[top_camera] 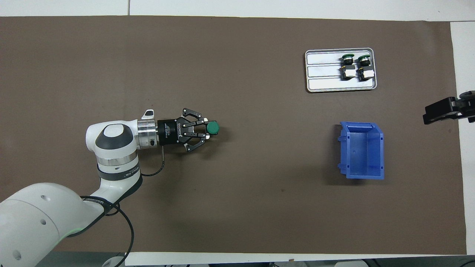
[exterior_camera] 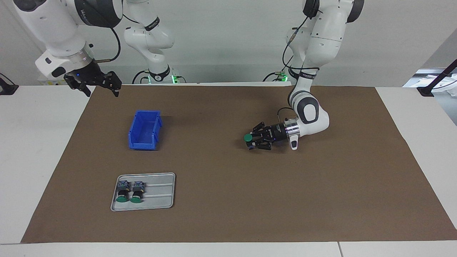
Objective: Place and press button with both arms
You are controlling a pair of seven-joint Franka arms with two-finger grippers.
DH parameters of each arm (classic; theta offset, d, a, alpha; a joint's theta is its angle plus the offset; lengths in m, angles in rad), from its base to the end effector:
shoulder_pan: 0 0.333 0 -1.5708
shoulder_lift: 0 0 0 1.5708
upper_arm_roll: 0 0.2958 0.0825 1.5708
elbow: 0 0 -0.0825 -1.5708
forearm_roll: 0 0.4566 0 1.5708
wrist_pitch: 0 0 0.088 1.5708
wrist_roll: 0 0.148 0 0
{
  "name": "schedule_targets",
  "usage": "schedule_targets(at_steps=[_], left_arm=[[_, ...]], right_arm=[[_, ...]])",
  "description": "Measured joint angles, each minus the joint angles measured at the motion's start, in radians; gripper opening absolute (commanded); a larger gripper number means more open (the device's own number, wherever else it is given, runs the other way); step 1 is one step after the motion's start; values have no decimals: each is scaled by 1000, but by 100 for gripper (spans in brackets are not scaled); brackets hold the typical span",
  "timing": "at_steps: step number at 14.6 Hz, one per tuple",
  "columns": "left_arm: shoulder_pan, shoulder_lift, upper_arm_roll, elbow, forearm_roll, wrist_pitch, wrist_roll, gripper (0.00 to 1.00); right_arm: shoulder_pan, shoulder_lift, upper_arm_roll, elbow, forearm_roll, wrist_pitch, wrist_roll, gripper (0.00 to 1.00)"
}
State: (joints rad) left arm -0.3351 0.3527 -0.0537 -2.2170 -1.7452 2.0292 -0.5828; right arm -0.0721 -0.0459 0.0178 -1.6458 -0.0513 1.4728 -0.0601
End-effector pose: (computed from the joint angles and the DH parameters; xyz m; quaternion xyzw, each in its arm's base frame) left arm 0.5087 -0.3102 0.1322 0.5612 0.5663 -0.4247 0.4290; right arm 0.5949 -0.0402 0.5437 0.9976 0.0020 -0.0649 0.0224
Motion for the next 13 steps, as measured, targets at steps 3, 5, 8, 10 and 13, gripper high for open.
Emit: schedule_targets(at_steps=[3,5,8,10,13], left_arm=[[-1,0,0,0,0,0,1,18],[-1,0,0,0,0,2,2,19],[-1,0,0,0,0,7,2,22],[-1,0,0,0,0,8,3,23],[-1,0,0,0,0,10,3,33]], right_arm=[[0,0,0,0,0,0,0,99],[0,0,0,0,0,0,0,99],[0,0,0,0,0,0,0,99],[0,0,0,0,0,0,0,99],[0,0,0,0,0,0,0,99]])
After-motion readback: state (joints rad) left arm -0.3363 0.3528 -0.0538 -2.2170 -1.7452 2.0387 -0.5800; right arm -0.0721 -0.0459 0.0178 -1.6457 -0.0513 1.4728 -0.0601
